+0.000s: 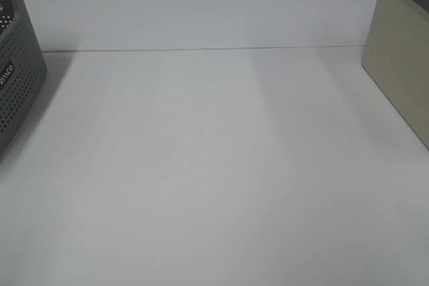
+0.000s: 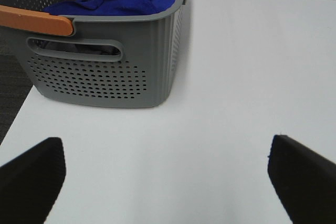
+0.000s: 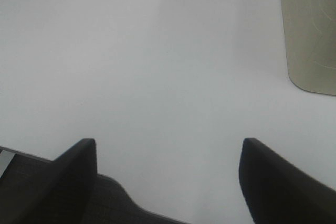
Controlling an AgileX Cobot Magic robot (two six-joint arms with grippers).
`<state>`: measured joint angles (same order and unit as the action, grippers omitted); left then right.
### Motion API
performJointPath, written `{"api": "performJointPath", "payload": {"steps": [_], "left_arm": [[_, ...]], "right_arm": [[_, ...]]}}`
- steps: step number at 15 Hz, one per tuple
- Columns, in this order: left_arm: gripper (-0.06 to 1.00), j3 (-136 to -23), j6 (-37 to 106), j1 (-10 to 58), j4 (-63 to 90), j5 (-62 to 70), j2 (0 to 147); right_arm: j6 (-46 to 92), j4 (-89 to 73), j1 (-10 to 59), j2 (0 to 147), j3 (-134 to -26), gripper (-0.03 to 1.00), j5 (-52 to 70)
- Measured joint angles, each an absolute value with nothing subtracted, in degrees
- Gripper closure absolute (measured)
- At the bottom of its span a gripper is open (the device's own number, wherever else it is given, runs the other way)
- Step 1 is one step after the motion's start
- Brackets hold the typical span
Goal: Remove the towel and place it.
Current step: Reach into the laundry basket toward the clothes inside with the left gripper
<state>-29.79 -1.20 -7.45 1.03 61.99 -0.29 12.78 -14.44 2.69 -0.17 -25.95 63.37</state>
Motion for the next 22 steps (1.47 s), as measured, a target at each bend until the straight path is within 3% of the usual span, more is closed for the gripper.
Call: {"api": "performJointPath", "payload": {"steps": [18,22], "left_arm": [[-0.04,-29.79,-0.74,-7.45,0.97,61.99,-0.29],[-0.04,-37.36,14.73,-7.45,0.97,66.52,12.66]], "right_arm": [[12.83,-14.44,2.69,-0.17,-25.95,0.26,63.37],[12.83,-14.44,2.69,-0.17,-25.95,0.26,63.37]]}}
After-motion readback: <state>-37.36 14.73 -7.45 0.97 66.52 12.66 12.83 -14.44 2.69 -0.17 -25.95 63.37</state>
